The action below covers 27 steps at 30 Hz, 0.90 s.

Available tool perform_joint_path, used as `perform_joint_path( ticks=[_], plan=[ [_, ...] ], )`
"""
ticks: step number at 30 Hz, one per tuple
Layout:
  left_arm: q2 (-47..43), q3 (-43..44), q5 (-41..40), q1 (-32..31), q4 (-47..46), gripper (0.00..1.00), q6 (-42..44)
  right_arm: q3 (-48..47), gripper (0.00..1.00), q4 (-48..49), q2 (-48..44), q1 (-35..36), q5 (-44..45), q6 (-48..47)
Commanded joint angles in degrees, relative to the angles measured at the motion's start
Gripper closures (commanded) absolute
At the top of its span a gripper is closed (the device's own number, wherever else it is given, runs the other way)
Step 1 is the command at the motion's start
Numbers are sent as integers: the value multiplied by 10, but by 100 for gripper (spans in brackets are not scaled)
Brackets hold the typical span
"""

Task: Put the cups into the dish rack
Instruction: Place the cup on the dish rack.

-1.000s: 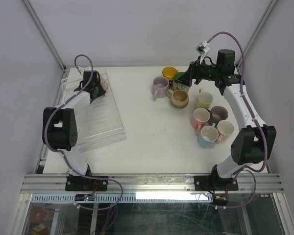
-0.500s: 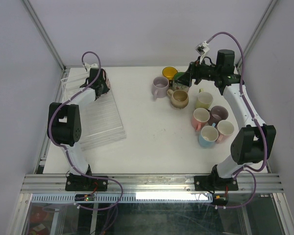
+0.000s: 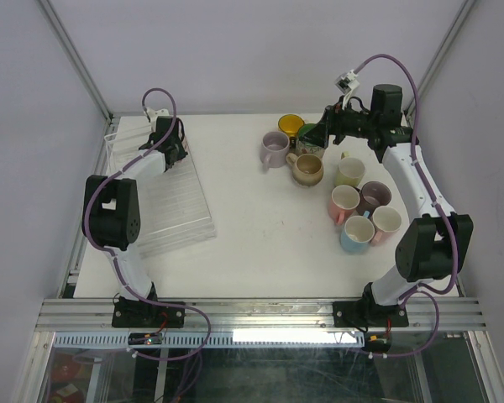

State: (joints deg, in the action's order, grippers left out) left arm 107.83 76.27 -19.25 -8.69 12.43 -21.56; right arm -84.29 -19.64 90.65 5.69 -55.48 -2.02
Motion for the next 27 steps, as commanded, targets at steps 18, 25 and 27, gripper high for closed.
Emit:
perform_joint_path(
  ticks=[18, 25, 27],
  plan=[
    [-12, 36, -35, -6, -43, 100, 13, -25, 23, 16, -6, 11, 1, 0],
    [-10, 36, -37, -8, -38, 100, 13, -24, 23, 16, -6, 12, 2, 1],
    [-6, 39, -32, -7, -39, 100, 13, -24, 23, 16, -6, 13, 3, 1]
  ],
)
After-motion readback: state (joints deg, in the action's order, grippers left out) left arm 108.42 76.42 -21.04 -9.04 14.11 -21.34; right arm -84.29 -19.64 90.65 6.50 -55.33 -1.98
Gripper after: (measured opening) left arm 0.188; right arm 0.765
